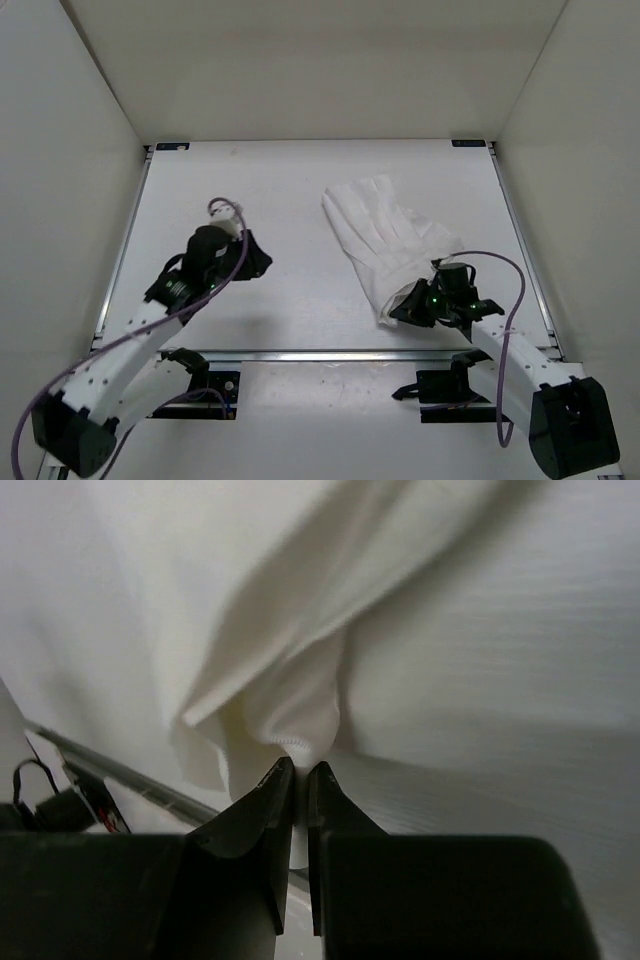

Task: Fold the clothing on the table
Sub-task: Flatten the skirt out

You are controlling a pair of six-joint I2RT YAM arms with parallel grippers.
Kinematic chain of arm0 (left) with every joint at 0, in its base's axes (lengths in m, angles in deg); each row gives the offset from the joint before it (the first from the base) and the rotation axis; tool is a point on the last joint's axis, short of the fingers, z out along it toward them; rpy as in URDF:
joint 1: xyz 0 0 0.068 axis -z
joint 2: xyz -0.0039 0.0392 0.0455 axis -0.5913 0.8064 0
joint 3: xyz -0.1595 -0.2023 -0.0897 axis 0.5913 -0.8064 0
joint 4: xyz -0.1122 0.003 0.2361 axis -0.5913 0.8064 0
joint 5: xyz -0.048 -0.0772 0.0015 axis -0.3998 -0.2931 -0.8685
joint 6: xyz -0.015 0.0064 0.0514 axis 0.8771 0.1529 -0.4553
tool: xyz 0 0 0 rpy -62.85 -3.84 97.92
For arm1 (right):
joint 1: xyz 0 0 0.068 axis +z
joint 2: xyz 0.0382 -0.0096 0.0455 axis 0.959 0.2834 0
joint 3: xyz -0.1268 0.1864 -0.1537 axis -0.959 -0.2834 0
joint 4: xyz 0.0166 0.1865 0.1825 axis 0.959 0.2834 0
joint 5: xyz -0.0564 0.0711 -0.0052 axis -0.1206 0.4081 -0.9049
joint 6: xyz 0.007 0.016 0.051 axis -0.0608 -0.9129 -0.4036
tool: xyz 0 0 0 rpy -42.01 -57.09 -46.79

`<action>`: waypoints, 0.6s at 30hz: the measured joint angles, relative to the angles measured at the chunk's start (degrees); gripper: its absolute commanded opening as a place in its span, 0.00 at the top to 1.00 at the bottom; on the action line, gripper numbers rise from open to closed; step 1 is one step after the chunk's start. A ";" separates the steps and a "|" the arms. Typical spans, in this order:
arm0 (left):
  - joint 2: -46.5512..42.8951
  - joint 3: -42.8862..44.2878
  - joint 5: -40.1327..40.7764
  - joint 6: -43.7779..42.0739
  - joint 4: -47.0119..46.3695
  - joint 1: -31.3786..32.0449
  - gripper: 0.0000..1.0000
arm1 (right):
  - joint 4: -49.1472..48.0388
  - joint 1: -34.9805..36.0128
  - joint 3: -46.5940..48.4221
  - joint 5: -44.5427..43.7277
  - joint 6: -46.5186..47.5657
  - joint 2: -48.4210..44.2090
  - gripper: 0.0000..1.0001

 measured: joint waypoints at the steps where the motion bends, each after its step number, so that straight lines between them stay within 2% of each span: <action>1: 4.48 2.10 -0.92 -0.15 -0.68 2.01 0.49 | 0.17 -1.62 -1.40 -0.02 -0.46 -1.07 1.00; 5: 22.77 13.05 -4.61 -0.46 -4.37 7.98 0.47 | 1.92 -5.20 -4.04 -1.75 -2.36 -3.74 1.00; 8: 36.94 25.77 -6.43 -0.28 -5.57 11.61 0.48 | 1.99 -5.60 -5.03 -2.91 -3.78 -6.14 1.00; 13: 55.56 44.41 -9.22 1.03 -6.88 15.76 0.45 | 0.85 -6.58 -7.74 -3.06 -6.19 -8.72 1.00; 18: 72.74 61.70 -11.34 2.14 -5.68 18.91 0.45 | -4.33 -3.06 -7.23 -1.73 -7.67 -3.06 1.00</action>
